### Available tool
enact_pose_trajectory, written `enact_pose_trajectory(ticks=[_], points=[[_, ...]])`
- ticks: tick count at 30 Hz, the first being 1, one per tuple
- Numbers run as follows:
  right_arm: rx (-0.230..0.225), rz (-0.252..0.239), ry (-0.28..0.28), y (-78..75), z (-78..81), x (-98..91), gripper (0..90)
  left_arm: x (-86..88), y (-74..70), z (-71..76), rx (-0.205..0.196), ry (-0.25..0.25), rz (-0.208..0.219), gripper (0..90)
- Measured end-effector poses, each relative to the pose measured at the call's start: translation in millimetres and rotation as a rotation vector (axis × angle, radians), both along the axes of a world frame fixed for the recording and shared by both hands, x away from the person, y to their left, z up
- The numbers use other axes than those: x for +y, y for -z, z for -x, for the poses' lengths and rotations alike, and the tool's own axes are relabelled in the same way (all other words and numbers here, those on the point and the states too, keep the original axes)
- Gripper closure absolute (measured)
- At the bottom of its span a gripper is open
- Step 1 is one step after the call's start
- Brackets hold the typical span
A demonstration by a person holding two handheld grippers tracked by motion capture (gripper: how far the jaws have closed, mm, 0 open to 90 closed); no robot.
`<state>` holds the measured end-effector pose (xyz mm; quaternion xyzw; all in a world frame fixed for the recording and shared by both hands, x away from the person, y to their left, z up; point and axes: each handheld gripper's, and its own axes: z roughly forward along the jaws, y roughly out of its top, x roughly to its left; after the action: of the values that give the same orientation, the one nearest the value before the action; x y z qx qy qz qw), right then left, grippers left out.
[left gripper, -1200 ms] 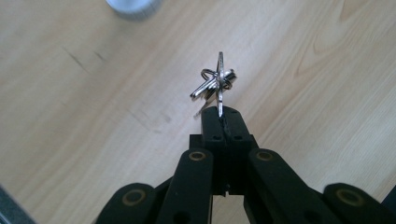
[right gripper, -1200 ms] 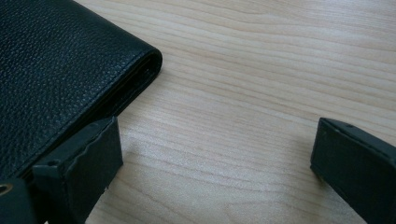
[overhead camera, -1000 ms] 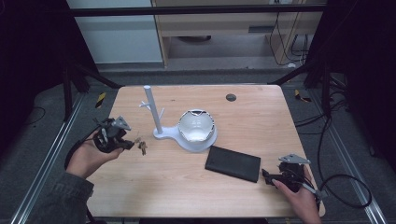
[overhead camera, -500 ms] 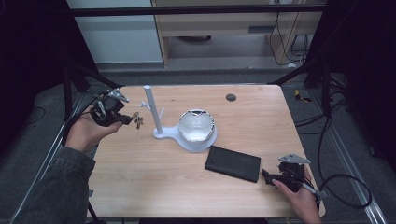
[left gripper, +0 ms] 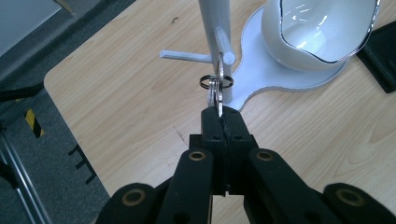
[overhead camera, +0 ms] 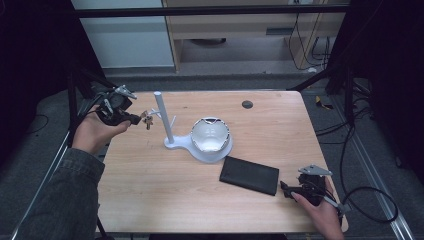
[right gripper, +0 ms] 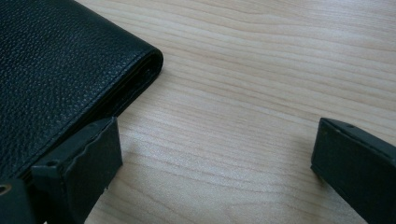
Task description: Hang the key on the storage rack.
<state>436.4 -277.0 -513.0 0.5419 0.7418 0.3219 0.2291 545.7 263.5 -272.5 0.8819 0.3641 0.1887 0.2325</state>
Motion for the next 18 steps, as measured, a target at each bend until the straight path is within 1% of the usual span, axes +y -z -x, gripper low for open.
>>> enact_pose_trajectory(ticks=[2, 3, 5, 6, 8, 12, 18], points=[[0.0, 0.0, 0.0, 0.0, 0.0, 0.0, 2.0, -1.7, -1.6, 0.3, -0.006, 0.002, 0.004, 90.0], [0.0, 0.0, 0.0, 0.0, 0.0, 0.0, 2.0, -4.0, -3.8, 0.7, -0.014, 0.01, -0.002, 90.0], [0.0, 0.0, 0.0, 0.0, 0.0, 0.0, 2.0, -6.2, -5.8, 1.2, -0.013, 0.014, -0.003, 90.0], [0.0, 0.0, 0.0, 0.0, 0.0, 0.0, 2.0, -7.3, -7.3, 0.9, -0.027, 0.018, -0.012, 90.0], [0.0, 0.001, -0.002, 0.0, 0.0, 0.0, 2.0, -9.2, -9.3, -0.6, -0.029, 0.017, -0.026, 90.0], [-0.001, 0.001, -0.005, 0.0, 0.0, 0.0, 2.0, -9.0, -7.8, -3.5, -0.029, 0.007, -0.027, 90.0], [-0.002, 0.001, -0.006, 0.0, 0.0, 0.1, 2.0, -12.2, -4.3, -7.1, -0.024, 0.009, -0.036, 90.0]])
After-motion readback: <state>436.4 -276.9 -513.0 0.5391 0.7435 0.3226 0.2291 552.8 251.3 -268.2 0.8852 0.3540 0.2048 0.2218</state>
